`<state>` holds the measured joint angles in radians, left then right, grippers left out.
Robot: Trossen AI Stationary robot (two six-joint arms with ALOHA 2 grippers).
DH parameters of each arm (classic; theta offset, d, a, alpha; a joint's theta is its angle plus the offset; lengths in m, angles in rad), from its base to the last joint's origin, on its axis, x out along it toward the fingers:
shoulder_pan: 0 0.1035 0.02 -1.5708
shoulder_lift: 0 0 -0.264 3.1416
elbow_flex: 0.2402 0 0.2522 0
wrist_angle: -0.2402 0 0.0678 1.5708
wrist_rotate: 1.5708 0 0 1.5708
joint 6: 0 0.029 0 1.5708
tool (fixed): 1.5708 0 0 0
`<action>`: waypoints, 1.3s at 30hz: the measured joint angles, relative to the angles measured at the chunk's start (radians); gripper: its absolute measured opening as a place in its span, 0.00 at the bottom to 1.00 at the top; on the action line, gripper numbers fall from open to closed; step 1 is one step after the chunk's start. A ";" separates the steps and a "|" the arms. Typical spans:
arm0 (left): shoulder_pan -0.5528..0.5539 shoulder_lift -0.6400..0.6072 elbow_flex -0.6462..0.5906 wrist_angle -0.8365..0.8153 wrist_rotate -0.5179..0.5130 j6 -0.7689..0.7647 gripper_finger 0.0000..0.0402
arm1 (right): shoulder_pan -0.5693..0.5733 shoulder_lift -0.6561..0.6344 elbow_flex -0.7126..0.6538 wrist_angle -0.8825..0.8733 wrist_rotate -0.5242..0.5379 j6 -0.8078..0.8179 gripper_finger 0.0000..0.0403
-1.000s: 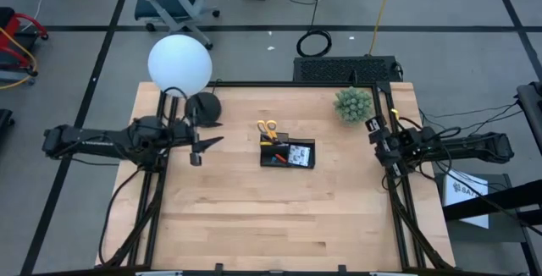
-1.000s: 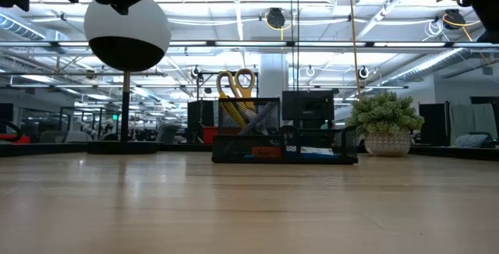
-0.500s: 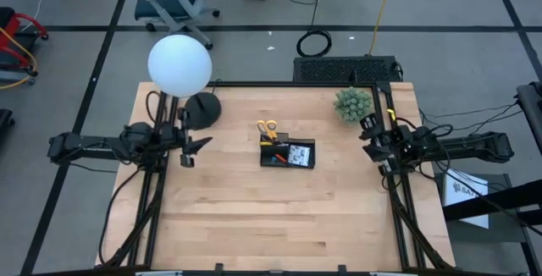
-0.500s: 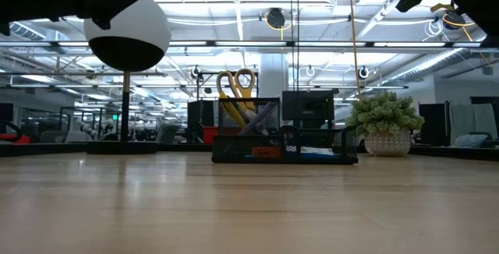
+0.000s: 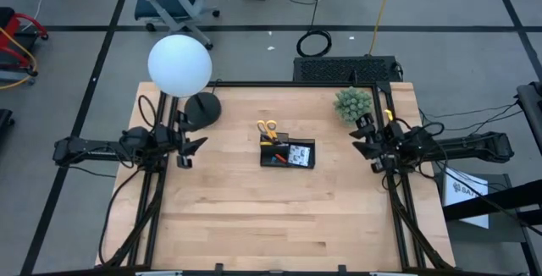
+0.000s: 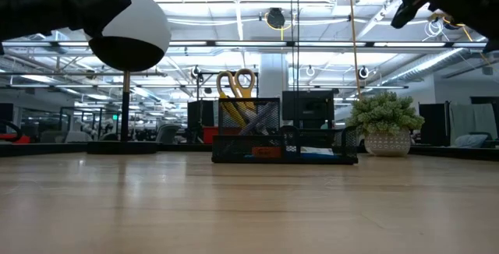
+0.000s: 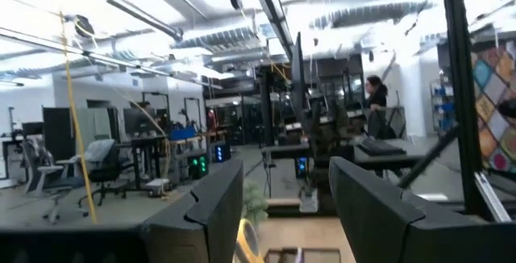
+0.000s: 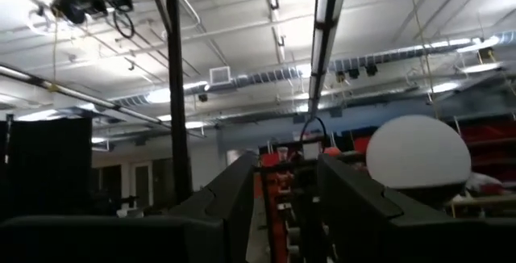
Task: Pick and place office supplies into organizer
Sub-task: Return to Home Position
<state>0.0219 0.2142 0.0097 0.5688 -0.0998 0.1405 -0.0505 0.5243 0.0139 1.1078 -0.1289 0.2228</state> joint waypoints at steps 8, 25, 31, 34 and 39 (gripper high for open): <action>0.000 0.000 0.000 -0.074 -0.001 0.015 0.48 | -0.003 0.000 0.000 -0.147 0.003 -0.012 0.32; 0.000 0.000 0.000 -0.170 -0.039 0.014 0.48 | -0.061 -0.079 0.000 -0.589 0.047 0.026 0.32; 0.000 0.000 0.000 -0.183 -0.058 0.015 0.48 | -0.061 -0.170 0.000 -0.660 0.042 0.044 0.32; 0.000 0.000 0.000 -0.188 -0.054 0.014 0.48 | -0.059 -0.220 0.000 -0.710 0.018 0.051 0.32; 0.000 0.000 0.000 -0.217 -0.055 0.010 0.48 | -0.059 -0.293 0.000 -0.839 0.023 0.065 0.32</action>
<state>0.0219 0.2142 0.0101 0.3522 -0.1544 0.1503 -0.1097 0.2308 0.0139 0.2686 -0.1059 0.2878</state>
